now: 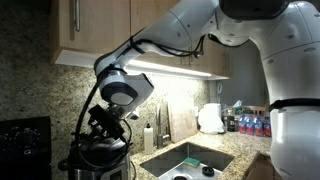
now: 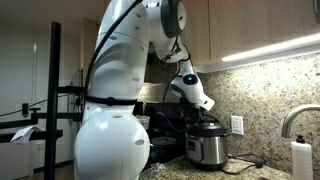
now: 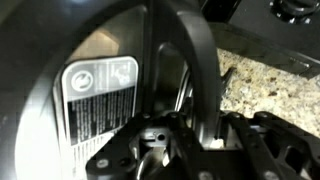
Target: Pick up the lid from the stove and put it on the pressure cooker.
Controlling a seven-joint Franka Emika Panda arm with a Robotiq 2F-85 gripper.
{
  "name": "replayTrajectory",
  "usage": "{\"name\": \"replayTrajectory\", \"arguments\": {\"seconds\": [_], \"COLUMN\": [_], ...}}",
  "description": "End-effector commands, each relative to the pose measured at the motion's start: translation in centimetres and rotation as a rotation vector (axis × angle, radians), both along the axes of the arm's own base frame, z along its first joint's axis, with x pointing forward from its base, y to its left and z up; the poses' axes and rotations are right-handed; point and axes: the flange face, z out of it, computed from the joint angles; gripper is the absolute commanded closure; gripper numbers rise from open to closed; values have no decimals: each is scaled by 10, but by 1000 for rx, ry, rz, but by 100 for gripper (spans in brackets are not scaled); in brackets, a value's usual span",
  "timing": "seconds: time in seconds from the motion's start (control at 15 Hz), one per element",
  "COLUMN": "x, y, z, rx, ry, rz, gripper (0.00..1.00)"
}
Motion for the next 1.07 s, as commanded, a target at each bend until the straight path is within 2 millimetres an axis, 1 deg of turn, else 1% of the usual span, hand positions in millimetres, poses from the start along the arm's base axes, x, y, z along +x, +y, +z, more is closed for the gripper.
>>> {"name": "replayTrajectory", "arguments": {"seconds": [0.0, 0.13, 0.27, 0.53, 0.8, 0.93, 1.0], "x": [11, 12, 12, 14, 12, 13, 15], "y": [-22, -24, -19, -12, 0, 2, 0], "z": [13, 16, 14, 27, 35, 30, 24], "rx": [72, 72, 69, 39, -9, 7, 23], "ry": [-14, -15, -10, -42, -55, -47, -40], "rz": [-92, -121, -117, -104, -99, -101, -98], "gripper": [97, 97, 97, 97, 97, 97, 97]}}
